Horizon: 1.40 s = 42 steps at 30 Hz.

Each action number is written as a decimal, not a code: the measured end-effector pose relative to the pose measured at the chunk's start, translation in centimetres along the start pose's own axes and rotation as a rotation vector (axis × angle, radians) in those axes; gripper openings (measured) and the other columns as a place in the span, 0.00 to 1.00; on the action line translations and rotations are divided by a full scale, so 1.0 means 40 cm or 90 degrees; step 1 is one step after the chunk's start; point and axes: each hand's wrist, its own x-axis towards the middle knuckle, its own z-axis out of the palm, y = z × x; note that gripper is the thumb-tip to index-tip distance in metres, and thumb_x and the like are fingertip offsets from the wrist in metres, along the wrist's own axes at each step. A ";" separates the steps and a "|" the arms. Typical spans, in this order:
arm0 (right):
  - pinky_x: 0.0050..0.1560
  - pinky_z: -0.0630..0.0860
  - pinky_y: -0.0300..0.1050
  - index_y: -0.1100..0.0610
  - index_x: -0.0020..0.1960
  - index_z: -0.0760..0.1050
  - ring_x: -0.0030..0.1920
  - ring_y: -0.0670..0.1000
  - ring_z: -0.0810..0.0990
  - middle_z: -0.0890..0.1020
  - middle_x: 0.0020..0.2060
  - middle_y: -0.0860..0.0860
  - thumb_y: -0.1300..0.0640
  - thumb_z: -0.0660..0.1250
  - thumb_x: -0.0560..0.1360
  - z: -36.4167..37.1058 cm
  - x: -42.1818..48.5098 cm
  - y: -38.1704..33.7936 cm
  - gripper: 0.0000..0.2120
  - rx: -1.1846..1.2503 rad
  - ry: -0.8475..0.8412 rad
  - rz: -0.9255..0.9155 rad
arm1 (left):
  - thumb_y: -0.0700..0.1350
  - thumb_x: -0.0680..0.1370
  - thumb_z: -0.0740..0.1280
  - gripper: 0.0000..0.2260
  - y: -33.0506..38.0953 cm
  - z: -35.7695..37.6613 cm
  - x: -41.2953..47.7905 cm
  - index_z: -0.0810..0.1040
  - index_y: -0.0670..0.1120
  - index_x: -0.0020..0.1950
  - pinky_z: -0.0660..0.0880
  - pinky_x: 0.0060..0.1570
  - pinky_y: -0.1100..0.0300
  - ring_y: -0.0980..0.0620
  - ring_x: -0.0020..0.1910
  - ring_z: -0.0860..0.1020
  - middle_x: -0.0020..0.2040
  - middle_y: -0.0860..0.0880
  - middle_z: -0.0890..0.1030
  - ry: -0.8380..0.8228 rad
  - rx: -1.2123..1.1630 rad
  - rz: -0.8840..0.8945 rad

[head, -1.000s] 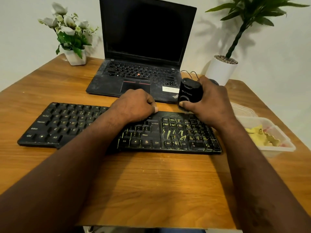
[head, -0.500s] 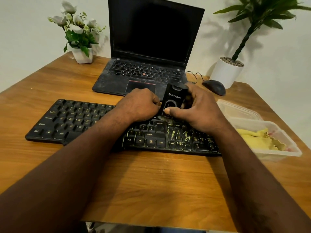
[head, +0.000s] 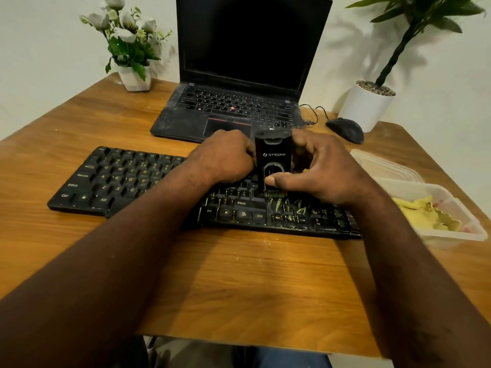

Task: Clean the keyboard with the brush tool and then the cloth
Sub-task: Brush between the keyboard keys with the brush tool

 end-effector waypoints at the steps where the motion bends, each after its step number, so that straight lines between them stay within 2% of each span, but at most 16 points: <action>1: 0.51 0.84 0.55 0.49 0.63 0.80 0.49 0.50 0.86 0.86 0.49 0.51 0.55 0.82 0.70 -0.002 -0.002 0.001 0.23 0.006 -0.006 -0.007 | 0.41 0.82 0.66 0.18 0.000 0.000 0.000 0.72 0.57 0.34 0.68 0.34 0.63 0.59 0.36 0.74 0.35 0.58 0.75 0.003 0.000 -0.001; 5: 0.51 0.84 0.56 0.50 0.64 0.80 0.49 0.48 0.86 0.86 0.49 0.50 0.54 0.82 0.70 0.003 -0.001 -0.001 0.24 -0.002 0.000 -0.021 | 0.44 0.82 0.67 0.17 0.001 0.003 -0.003 0.71 0.57 0.35 0.71 0.36 0.60 0.58 0.37 0.75 0.37 0.56 0.76 0.014 -0.003 0.000; 8: 0.50 0.83 0.62 0.49 0.60 0.81 0.48 0.54 0.86 0.86 0.48 0.52 0.50 0.81 0.68 -0.005 -0.009 -0.004 0.22 0.026 -0.081 -0.023 | 0.46 0.82 0.68 0.11 -0.005 0.005 -0.001 0.77 0.53 0.40 0.75 0.42 0.58 0.55 0.39 0.79 0.41 0.52 0.80 0.001 0.010 0.002; 11: 0.55 0.82 0.65 0.50 0.63 0.80 0.53 0.56 0.86 0.86 0.52 0.53 0.52 0.81 0.68 -0.023 -0.020 0.001 0.25 0.058 -0.147 -0.024 | 0.47 0.82 0.68 0.09 -0.005 0.004 -0.005 0.80 0.54 0.41 0.78 0.45 0.56 0.55 0.42 0.80 0.42 0.53 0.82 -0.003 -0.003 0.007; 13: 0.55 0.82 0.63 0.51 0.64 0.80 0.53 0.54 0.86 0.86 0.53 0.52 0.54 0.82 0.69 -0.026 -0.027 0.007 0.25 0.053 -0.102 -0.020 | 0.49 0.82 0.68 0.10 -0.003 0.008 -0.008 0.79 0.55 0.40 0.78 0.45 0.55 0.56 0.41 0.79 0.40 0.54 0.80 0.006 0.007 0.005; 16: 0.55 0.84 0.55 0.51 0.65 0.79 0.53 0.45 0.85 0.86 0.53 0.46 0.55 0.82 0.70 -0.012 -0.041 0.003 0.25 0.000 0.057 0.000 | 0.55 0.82 0.67 0.07 0.006 0.017 -0.018 0.83 0.56 0.48 0.78 0.44 0.53 0.54 0.42 0.79 0.41 0.54 0.80 0.040 0.072 0.005; 18: 0.53 0.84 0.54 0.52 0.64 0.80 0.51 0.47 0.86 0.86 0.51 0.48 0.56 0.82 0.70 -0.011 -0.051 -0.007 0.24 0.014 0.036 0.014 | 0.55 0.83 0.66 0.08 0.011 0.027 -0.031 0.83 0.55 0.51 0.78 0.47 0.52 0.52 0.43 0.79 0.41 0.54 0.79 0.075 0.128 0.011; 21: 0.52 0.85 0.54 0.52 0.63 0.80 0.50 0.50 0.86 0.86 0.51 0.50 0.57 0.82 0.70 -0.009 -0.074 -0.022 0.23 0.026 -0.033 0.014 | 0.55 0.82 0.66 0.08 0.016 0.040 -0.061 0.82 0.53 0.55 0.73 0.61 0.45 0.48 0.51 0.79 0.49 0.51 0.81 0.160 0.246 0.054; 24: 0.54 0.84 0.50 0.51 0.65 0.79 0.52 0.43 0.85 0.86 0.53 0.45 0.54 0.81 0.71 -0.005 -0.087 -0.029 0.25 -0.031 0.082 0.021 | 0.58 0.82 0.65 0.11 0.006 0.050 -0.114 0.82 0.56 0.60 0.68 0.66 0.44 0.49 0.60 0.77 0.59 0.52 0.81 0.251 0.261 0.099; 26: 0.53 0.85 0.51 0.51 0.64 0.79 0.51 0.44 0.85 0.86 0.52 0.46 0.54 0.81 0.71 -0.013 -0.098 -0.037 0.23 -0.023 0.063 0.031 | 0.59 0.82 0.63 0.13 -0.008 0.061 -0.170 0.81 0.57 0.61 0.66 0.67 0.46 0.50 0.62 0.75 0.61 0.54 0.80 0.265 0.235 0.140; 28: 0.51 0.85 0.54 0.52 0.61 0.80 0.50 0.48 0.86 0.86 0.51 0.49 0.56 0.81 0.70 -0.026 -0.108 -0.045 0.21 -0.008 0.019 0.047 | 0.63 0.82 0.60 0.17 -0.024 0.077 -0.222 0.80 0.57 0.63 0.65 0.68 0.47 0.52 0.64 0.73 0.63 0.56 0.79 0.240 0.214 0.173; 32: 0.55 0.84 0.55 0.49 0.65 0.79 0.53 0.46 0.86 0.86 0.54 0.47 0.55 0.81 0.70 -0.023 -0.115 -0.055 0.25 -0.013 0.073 0.085 | 0.72 0.79 0.55 0.30 -0.038 0.090 -0.272 0.75 0.57 0.73 0.64 0.71 0.45 0.50 0.70 0.70 0.70 0.55 0.76 0.183 0.236 0.188; 34: 0.52 0.85 0.57 0.50 0.61 0.80 0.51 0.48 0.86 0.86 0.51 0.48 0.55 0.81 0.71 -0.020 -0.112 -0.068 0.21 -0.022 0.030 0.082 | 0.76 0.76 0.55 0.35 -0.033 0.094 -0.279 0.70 0.57 0.77 0.63 0.71 0.44 0.49 0.73 0.67 0.74 0.54 0.73 0.163 0.263 0.187; 36: 0.49 0.85 0.57 0.51 0.58 0.81 0.48 0.49 0.86 0.86 0.48 0.49 0.56 0.81 0.71 -0.019 -0.108 -0.073 0.17 -0.037 0.008 0.079 | 0.76 0.76 0.56 0.36 -0.029 0.103 -0.281 0.68 0.58 0.78 0.62 0.71 0.44 0.48 0.74 0.65 0.76 0.54 0.70 0.166 0.276 0.182; 39: 0.52 0.85 0.51 0.50 0.62 0.80 0.50 0.46 0.85 0.86 0.51 0.46 0.53 0.81 0.70 -0.012 -0.101 -0.078 0.22 -0.084 0.083 0.092 | 0.75 0.76 0.56 0.35 -0.028 0.108 -0.281 0.68 0.58 0.77 0.62 0.71 0.44 0.48 0.73 0.65 0.75 0.54 0.70 0.181 0.270 0.179; 42: 0.47 0.84 0.46 0.50 0.59 0.81 0.47 0.44 0.85 0.86 0.48 0.46 0.53 0.82 0.70 0.004 -0.103 -0.090 0.20 -0.076 0.047 0.072 | 0.75 0.76 0.58 0.35 -0.028 0.104 -0.281 0.70 0.56 0.76 0.63 0.71 0.44 0.48 0.73 0.66 0.74 0.53 0.71 0.190 0.267 0.172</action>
